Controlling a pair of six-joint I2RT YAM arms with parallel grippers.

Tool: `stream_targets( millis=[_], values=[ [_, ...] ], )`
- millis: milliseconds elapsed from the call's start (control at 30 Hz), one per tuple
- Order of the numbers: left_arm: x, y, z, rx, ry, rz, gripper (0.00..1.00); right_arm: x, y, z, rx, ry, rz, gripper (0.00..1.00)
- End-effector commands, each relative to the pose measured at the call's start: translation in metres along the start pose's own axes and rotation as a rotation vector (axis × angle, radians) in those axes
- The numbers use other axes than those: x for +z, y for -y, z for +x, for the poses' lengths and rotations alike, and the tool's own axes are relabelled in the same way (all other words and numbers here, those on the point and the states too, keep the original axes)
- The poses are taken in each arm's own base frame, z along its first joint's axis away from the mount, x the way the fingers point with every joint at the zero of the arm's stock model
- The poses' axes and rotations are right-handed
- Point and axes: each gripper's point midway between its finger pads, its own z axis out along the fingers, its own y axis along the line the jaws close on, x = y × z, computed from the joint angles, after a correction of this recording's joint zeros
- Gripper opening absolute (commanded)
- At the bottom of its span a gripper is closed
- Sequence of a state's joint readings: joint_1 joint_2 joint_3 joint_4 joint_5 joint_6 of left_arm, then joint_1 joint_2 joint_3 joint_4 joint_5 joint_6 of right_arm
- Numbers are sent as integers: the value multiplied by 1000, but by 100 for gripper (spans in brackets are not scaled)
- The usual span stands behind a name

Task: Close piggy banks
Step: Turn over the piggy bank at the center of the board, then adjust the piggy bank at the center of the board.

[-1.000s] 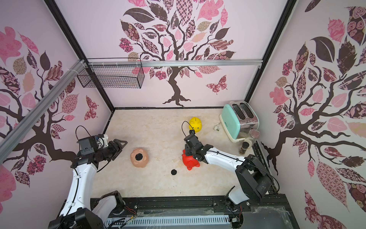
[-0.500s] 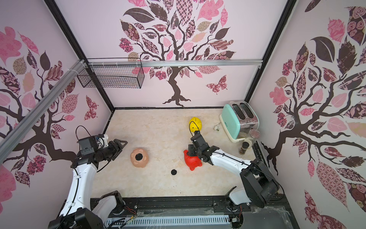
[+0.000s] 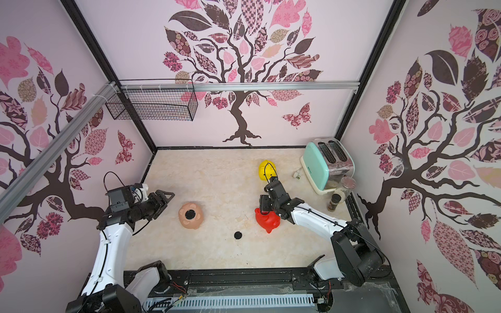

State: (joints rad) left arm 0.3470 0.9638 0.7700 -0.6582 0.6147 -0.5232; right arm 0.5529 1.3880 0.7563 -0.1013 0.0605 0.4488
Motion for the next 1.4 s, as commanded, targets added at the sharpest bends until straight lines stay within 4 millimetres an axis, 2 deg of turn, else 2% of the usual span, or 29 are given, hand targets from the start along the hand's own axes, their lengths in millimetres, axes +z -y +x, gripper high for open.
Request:
stream_targets(
  millis=[0,233,500,867,1100,1367],
  values=[
    [0,2,1,20,5,15,71,-5,3,0,11,-8,-7,70],
    [0,3,0,24,7,16,71,-19,-6,-16,-27,23,-50,99],
    [-1,4,0,27,12,19,71,-52,-14,-39,-46,92,-68,100],
    [-15,9,-4,68,75,7,71,-106,-15,-46,-15,134,-93,100],
    [-22,18,-3,101,95,34,71,-133,-12,-26,57,96,-131,100],
    [-36,40,3,179,141,112,71,-142,1,11,158,41,-144,100]
  ],
)
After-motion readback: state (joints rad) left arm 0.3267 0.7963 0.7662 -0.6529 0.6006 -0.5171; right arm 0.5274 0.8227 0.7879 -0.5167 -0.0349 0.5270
